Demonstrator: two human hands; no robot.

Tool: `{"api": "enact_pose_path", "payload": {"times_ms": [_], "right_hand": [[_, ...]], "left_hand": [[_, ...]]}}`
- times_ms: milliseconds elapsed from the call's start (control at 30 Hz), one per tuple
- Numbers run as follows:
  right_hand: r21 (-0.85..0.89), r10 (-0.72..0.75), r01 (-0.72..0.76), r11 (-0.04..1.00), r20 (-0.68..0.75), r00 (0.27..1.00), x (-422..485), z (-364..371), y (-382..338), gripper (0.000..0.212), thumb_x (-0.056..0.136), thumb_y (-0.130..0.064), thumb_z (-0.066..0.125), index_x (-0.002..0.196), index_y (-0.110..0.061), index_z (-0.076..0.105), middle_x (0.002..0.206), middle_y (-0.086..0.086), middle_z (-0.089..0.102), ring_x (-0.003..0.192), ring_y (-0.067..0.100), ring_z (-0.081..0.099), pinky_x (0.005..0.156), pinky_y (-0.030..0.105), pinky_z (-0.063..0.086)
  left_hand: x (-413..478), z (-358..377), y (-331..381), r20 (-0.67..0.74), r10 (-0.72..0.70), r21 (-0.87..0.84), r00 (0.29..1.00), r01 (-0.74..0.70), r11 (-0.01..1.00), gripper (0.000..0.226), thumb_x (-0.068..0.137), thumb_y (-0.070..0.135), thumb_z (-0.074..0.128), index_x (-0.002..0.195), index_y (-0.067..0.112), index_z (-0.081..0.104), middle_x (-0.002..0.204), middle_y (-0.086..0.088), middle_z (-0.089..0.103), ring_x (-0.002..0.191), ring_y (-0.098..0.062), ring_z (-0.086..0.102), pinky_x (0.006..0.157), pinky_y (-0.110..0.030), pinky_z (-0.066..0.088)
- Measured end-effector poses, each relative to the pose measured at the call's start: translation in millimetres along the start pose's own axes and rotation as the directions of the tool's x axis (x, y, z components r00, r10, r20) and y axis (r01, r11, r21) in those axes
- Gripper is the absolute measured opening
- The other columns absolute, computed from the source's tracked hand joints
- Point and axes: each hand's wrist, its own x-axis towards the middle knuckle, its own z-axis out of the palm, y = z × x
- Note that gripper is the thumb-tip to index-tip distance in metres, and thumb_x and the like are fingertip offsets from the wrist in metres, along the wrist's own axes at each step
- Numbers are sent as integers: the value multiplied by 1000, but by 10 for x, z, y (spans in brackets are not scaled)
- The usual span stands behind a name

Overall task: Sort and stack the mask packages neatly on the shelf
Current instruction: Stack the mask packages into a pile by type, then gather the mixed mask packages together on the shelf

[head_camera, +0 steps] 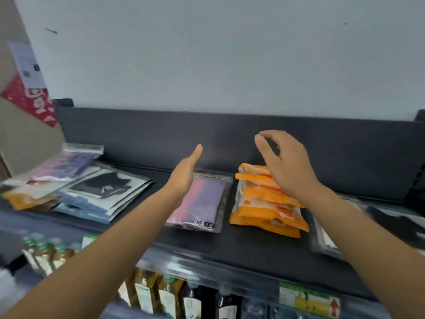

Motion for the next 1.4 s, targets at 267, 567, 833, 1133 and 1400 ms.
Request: {"api": "enact_pose_path", "payload": {"times_ms": [267,567,833,1133,1400], "right_hand": [[8,-13,11,1000,319,948,-27,1151,-1081,63,93,-53,42,141,-12,42,144,8,46,133,26,42,106,36,34],[-94,21,17,995,395,918,13,2410,-2233,66,93,-59,37,140,-13,42,138,9,49,125,30,46,99,41,43],[-193,92,4,981,486,869,124,3377,-2775,66,93,-57,38,138,-10,42,138,14,48,124,34,46,99,42,43],[-172,161,-78,982,548,821,627,4260,-2757,63,93,-55,41,133,-7,45,130,13,56,114,30,55,87,36,47],[-27,299,-350,936,583,756,931,4822,-2744,40,89,-47,53,112,-14,54,104,6,65,93,25,62,72,31,46]], "left_hand": [[-491,-1526,-39,-341,116,506,933,78,859,109,61,94,36,142,21,45,145,4,46,120,-21,50,105,-40,34],[-838,-3493,-333,-436,149,781,888,291,553,124,54,97,17,149,18,34,150,-13,40,136,-36,37,111,-49,28],[-627,-4477,-625,-443,109,838,890,368,402,105,71,88,25,151,20,28,154,-12,34,138,-37,32,110,-52,25],[218,-4675,-818,-353,89,853,931,281,439,105,72,89,31,150,19,29,149,-12,42,137,-36,35,110,-53,27],[880,-4538,-844,-224,-16,811,974,195,551,90,78,84,31,148,28,31,145,-1,49,134,-30,41,109,-47,24]]}}
